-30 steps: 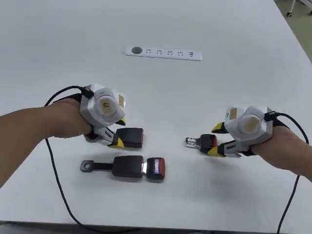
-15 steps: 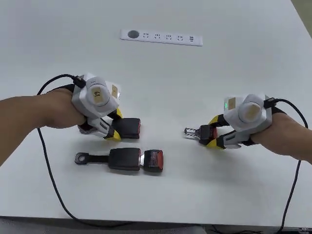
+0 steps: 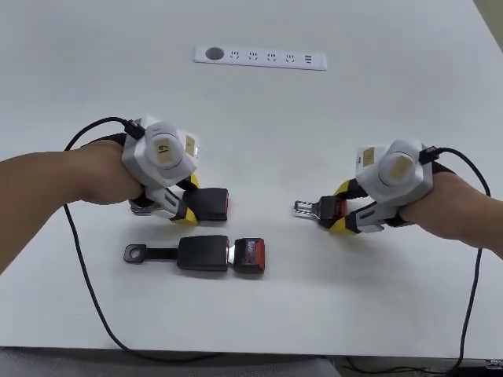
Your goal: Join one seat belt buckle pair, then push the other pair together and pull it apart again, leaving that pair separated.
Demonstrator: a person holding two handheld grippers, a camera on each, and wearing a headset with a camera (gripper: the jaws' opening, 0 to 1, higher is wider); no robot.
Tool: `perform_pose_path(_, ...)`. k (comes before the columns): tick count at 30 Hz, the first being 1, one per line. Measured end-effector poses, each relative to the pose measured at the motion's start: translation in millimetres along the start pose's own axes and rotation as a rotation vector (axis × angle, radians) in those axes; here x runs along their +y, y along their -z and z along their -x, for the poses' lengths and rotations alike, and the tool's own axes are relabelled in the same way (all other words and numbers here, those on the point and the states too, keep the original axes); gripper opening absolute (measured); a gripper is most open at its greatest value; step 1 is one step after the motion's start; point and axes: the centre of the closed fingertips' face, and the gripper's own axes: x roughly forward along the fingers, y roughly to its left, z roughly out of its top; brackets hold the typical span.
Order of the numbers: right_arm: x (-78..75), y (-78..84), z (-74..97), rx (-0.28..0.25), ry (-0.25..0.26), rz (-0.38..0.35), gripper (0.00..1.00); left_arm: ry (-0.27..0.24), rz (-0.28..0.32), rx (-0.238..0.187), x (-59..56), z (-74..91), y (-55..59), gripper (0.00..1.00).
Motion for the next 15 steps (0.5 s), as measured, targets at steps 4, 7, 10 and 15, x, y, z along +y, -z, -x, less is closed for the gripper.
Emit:
perform_pose_path(4, 7.6, -15.2, -6.2, -0.011, 0.003, 0.010, 0.33, -0.005, 0.013, -0.003, 1.5, -0.6, 1.3, 0.33)
perform_pose_path(7, 11.9, -29.9, -14.8, -0.028, -0.005, 0.015, 0.33, -0.007, 0.013, -0.003, 2.2, -1.2, 2.1, 0.33)
perform_pose_path(10, 18.2, -45.4, -24.0, -0.048, -0.021, 0.020, 0.33, -0.008, 0.014, 0.003, 4.2, -2.3, 4.0, 0.33)
perform_pose_path(15, 19.5, -65.1, -32.4, -0.079, -0.020, 0.018, 0.33, -0.006, 0.010, 0.013, 4.0, -2.6, 3.8, 0.33)
